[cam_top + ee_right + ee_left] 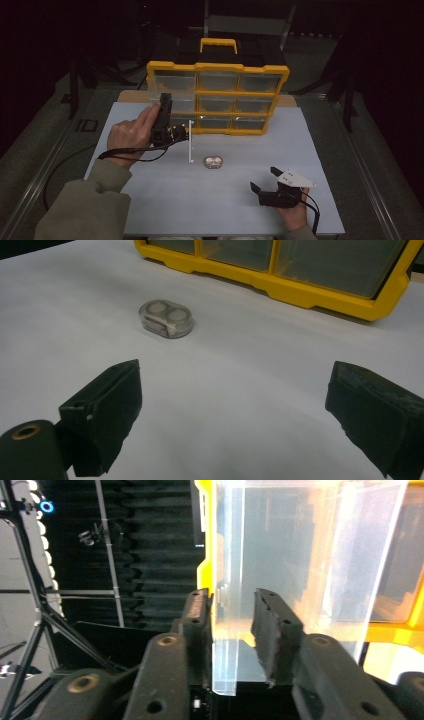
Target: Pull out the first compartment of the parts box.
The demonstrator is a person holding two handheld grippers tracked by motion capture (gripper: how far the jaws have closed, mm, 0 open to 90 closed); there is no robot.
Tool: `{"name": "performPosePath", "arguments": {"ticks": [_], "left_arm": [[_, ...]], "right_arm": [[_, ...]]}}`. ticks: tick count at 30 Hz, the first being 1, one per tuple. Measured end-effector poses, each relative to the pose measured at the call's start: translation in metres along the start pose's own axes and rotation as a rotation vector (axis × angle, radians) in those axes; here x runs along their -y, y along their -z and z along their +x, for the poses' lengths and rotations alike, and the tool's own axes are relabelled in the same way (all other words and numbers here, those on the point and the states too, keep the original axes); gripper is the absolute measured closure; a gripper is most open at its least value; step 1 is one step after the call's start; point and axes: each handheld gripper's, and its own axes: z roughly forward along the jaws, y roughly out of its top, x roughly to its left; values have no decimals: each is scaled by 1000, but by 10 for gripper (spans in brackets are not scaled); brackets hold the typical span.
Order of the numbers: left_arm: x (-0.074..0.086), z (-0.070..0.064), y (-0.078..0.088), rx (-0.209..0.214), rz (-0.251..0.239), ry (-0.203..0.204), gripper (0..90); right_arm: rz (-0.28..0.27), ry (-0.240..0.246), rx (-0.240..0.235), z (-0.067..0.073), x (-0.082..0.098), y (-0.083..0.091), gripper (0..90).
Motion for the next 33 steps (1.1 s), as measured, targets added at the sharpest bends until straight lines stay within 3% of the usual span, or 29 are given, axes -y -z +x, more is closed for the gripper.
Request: {"name": "performPosePath", "arguments": {"ticks": [7, 8, 11, 15, 23, 33], "left_arm": [[-1, -7, 4, -19, -4, -11, 403], [-2, -8, 3, -6, 4, -4, 377], [-2, -10, 2, -19, 11, 4, 258], [-2, -12, 4, 5, 12, 21, 152], [-4, -18, 5, 69, 23, 43, 23], [-5, -27, 9, 110, 19, 62, 1]], "right_arm": [[2, 2, 3, 0, 0, 0, 83], [2, 2, 3, 0, 0, 0, 83], [2, 1, 2, 0, 0, 0, 83], [0, 0, 4, 0, 0, 0, 83], [0, 5, 4, 0, 0, 0, 83], [1, 1, 1, 0, 0, 0, 83]]}}
